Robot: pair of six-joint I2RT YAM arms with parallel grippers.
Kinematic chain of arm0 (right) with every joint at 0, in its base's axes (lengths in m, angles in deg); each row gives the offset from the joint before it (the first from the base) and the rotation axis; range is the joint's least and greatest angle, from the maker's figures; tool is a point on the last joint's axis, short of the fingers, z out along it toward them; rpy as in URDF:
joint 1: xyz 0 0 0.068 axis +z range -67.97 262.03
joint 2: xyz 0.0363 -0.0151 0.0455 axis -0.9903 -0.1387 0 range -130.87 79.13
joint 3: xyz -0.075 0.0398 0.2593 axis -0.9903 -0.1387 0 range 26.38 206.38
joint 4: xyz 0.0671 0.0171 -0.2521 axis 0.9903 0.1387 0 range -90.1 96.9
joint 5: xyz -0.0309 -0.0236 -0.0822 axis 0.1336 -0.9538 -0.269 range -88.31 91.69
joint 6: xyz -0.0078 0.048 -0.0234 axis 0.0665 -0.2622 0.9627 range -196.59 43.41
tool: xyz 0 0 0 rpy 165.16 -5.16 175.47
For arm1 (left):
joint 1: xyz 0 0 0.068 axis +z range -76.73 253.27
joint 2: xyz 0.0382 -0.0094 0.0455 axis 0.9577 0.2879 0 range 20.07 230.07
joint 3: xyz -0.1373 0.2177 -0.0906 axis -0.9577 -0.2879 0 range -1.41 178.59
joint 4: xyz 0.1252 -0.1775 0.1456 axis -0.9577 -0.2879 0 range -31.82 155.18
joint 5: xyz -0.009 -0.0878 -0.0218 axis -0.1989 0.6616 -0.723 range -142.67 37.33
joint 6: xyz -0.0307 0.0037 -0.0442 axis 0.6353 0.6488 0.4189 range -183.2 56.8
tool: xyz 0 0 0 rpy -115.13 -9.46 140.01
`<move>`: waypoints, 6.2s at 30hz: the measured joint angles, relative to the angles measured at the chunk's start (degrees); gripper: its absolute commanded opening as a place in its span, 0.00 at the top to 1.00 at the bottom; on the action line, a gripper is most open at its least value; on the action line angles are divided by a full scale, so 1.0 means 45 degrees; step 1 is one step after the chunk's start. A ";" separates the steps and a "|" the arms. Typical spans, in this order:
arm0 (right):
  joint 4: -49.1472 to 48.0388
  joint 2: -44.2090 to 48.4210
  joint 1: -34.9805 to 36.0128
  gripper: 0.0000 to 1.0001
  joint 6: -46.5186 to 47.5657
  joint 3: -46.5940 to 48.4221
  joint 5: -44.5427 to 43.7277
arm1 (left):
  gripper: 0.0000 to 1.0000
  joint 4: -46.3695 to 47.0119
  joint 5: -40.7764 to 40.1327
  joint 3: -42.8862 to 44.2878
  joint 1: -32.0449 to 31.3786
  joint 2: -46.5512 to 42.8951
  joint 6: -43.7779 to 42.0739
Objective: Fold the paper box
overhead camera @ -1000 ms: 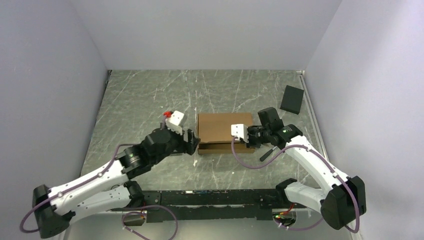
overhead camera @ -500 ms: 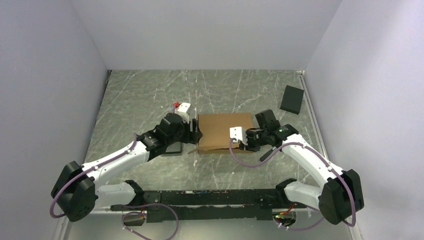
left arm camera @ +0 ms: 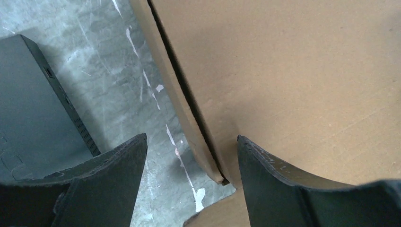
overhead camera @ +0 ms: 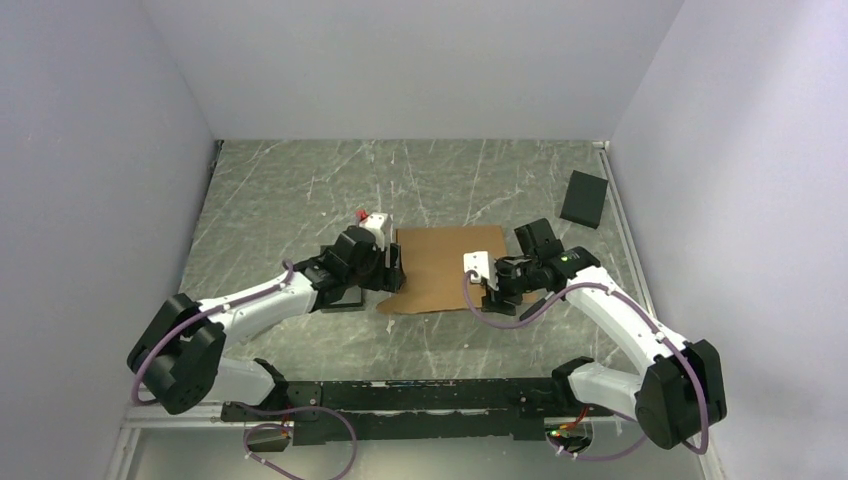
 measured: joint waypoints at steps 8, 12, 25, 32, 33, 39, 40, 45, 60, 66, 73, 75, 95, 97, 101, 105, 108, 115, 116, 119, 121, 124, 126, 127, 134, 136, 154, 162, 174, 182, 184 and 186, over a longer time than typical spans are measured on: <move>0.1287 0.0063 -0.0884 0.28 0.0010 0.0442 0.1457 | 0.25 -0.0083 0.0039 0.0253 0.0024 0.0554 0.0049; 0.1904 0.0374 -0.1574 0.29 0.0083 0.0801 0.2414 | 0.25 -0.0102 0.0039 0.0374 0.0034 0.0690 0.0107; -0.1637 0.0777 -0.3570 0.79 -0.5013 0.0685 0.1384 | 0.25 -0.0267 0.0092 0.0491 0.0063 0.0777 0.0272; -0.2089 -0.1642 -0.3609 0.86 -0.5751 0.0709 -0.0471 | 0.24 -0.0272 0.0155 0.0505 0.0083 0.0772 0.0272; -0.1991 -0.2050 -0.3609 0.86 -0.5790 0.0806 -0.0544 | 0.24 -0.0287 0.0180 0.0505 0.0083 0.0777 0.0277; -0.1821 -0.2909 -0.3551 0.84 -0.5916 0.1069 -0.1088 | 0.24 -0.0340 0.0238 0.0505 0.0107 0.0782 0.0296; -0.1792 -0.2900 -0.3536 0.83 -0.5931 0.1098 -0.1132 | 0.23 -0.0340 0.0243 0.0505 0.0112 0.0782 0.0316; -0.1569 -0.2880 -0.3541 0.72 -0.6071 0.1219 -0.1005 | 0.23 -0.0345 0.0359 0.0505 0.0160 0.0772 0.0364; -0.1054 -0.1987 -0.4206 0.41 -0.6392 0.1316 0.0214 | 0.22 -0.0525 0.1239 0.0160 0.0651 -0.0423 0.0937; -0.1768 -0.1904 -0.4682 0.29 -0.7446 0.1287 -0.0423 | 0.26 -0.0170 0.2030 -0.0165 0.0913 -0.0024 0.1379; -0.2361 -0.3220 -0.4852 0.38 -0.8636 0.1268 -0.0403 | 0.36 0.0219 0.2613 -0.0170 0.1069 0.0879 0.1681; -0.2341 -0.3934 -0.4847 0.47 -0.8811 0.1273 -0.0214 | 0.38 0.0296 0.2783 -0.0170 0.1112 0.1059 0.1719; -0.1083 -1.0185 -0.4813 0.66 -0.8806 0.8514 0.0568 | 0.47 0.1452 0.3706 0.1535 0.2803 0.3575 0.2550; -0.1190 -1.0530 -0.4813 0.60 -0.8806 0.9034 0.0466 | 0.47 0.1491 0.3978 0.2050 0.3026 0.4075 0.2550; -0.1520 -0.9724 -0.4813 0.52 -0.8650 0.8374 0.0243 | 0.47 0.1501 0.4337 0.2244 0.3240 0.4240 0.2472; -0.1598 -0.7189 -0.4813 0.47 -0.7970 0.6742 0.0471 | 0.47 0.1375 0.4566 0.2239 0.3259 0.4061 0.2084; -0.1588 -0.4915 -0.4619 0.41 -0.6975 0.5620 0.1443 | 0.46 0.1277 0.4692 0.2157 0.3259 0.3517 0.1846; -0.1632 -0.1753 -0.0427 0.25 -0.4104 0.3181 0.1671 | 0.46 0.1413 0.5251 0.1841 0.3259 0.1768 0.1535; -0.1613 -0.1642 0.0223 0.25 -0.3818 0.2875 0.1579 | 0.47 0.1438 0.5323 0.1734 0.3259 0.1574 0.1530; -0.1671 -0.1763 0.1073 0.25 -0.3400 0.2448 0.0767 | 0.48 0.1491 0.5508 0.1316 0.3259 0.1156 0.1545; -0.1870 -0.1962 0.1263 0.24 -0.3279 0.2346 0.0185 | 0.48 0.1486 0.5581 0.0884 0.3259 0.0923 0.1593; -0.1972 -0.2074 0.1413 0.22 -0.3011 0.2195 -0.0340 | 0.48 0.1185 0.5591 0.0146 0.3259 0.0282 0.1661; -0.1778 -0.1972 0.1418 0.21 -0.2647 0.2191 -0.0476 | 0.47 0.0821 0.5581 -0.0185 0.3259 -0.0350 0.1651; -0.1622 -0.1855 0.1394 0.20 -0.2487 0.2191 -0.0520 | 0.47 0.0525 0.5557 -0.0325 0.3259 -0.0787 0.1632; -0.0180 0.0758 -0.0869 0.02 -0.0738 0.2016 0.0850 | 0.47 -0.0418 0.5183 -0.1253 0.2759 -0.4624 0.1001; -0.0141 0.1583 -0.0976 0.03 -0.0180 0.1554 0.1336 | 0.49 -0.0097 0.4920 -0.1661 0.2312 -0.5663 0.0899; -0.0996 0.0685 0.0452 0.24 -0.0063 -0.0583 0.1161 | 0.51 0.0117 0.3580 -0.3143 0.2093 -0.4221 0.2943; -0.1127 0.0690 0.0452 0.23 -0.0058 -0.0583 0.0991 | 0.50 0.0826 0.3696 -0.3351 0.2103 -0.3517 0.2997; -0.1331 0.0665 0.0525 0.23 -0.0151 -0.0597 0.0777 | 0.52 0.2161 0.4750 -0.3827 0.2103 -0.2404 0.3283; -0.1365 0.0277 0.0665 0.24 -0.0243 -0.0597 0.0597 | 0.53 0.2375 0.5178 -0.3827 0.2103 -0.1836 0.3366; -0.1375 0.0233 0.0685 0.24 -0.0253 -0.0597 0.0544 | 0.53 0.2448 0.5280 -0.3827 0.2103 -0.1719 0.3381; -0.1409 0.0223 0.0709 0.24 -0.0296 -0.0597 0.0471 | 0.53 0.2516 0.5353 -0.3827 0.2103 -0.1642 0.3424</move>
